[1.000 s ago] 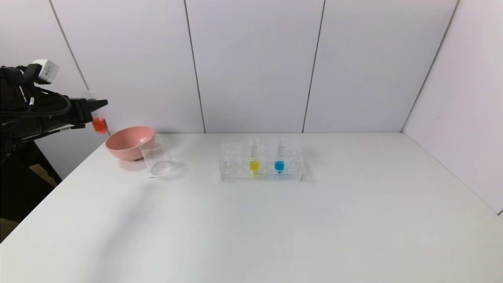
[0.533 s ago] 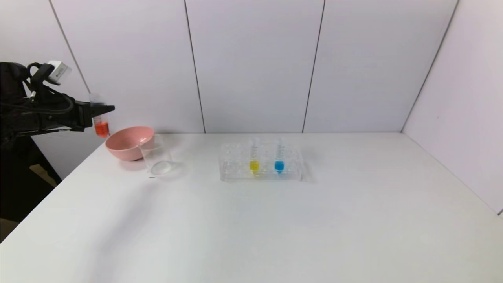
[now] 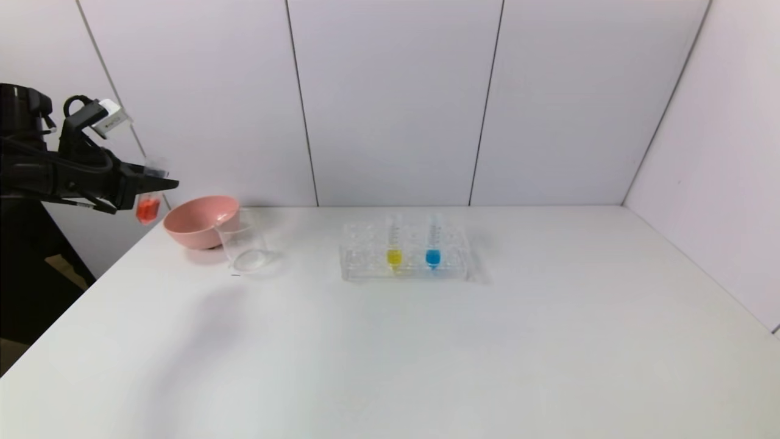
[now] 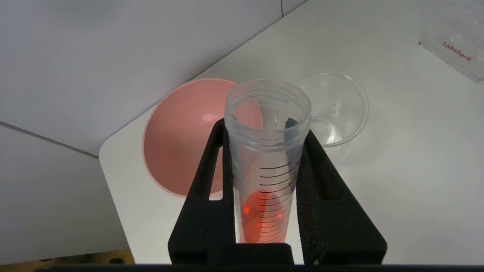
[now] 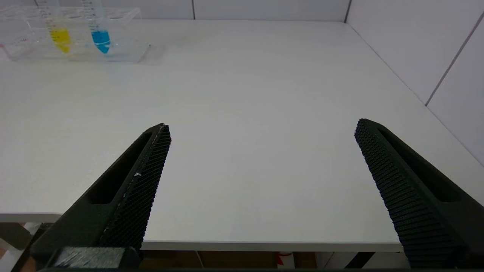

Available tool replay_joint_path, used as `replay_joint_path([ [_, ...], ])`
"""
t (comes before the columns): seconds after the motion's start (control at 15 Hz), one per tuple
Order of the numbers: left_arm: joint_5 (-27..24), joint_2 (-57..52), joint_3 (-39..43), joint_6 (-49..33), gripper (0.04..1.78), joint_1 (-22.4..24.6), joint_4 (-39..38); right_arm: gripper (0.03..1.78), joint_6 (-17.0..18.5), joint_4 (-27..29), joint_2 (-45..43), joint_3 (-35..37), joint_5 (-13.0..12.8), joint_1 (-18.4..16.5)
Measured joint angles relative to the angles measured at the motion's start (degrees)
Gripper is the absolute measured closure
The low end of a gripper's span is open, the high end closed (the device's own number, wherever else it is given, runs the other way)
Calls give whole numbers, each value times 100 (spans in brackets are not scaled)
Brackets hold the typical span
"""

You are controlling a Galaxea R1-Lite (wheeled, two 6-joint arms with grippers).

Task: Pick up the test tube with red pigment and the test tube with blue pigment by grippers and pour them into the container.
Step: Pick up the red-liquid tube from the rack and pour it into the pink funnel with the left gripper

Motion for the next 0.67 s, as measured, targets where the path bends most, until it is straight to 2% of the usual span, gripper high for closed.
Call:
replay_joint_path([
  [0.33, 0, 338, -830, 1226, 135, -5, 1291, 4, 0, 0, 0, 0, -2, 0],
  [0.67, -39, 617, -1445, 2378, 135, -38, 2194, 4, 0, 0, 0, 0, 0, 2],
])
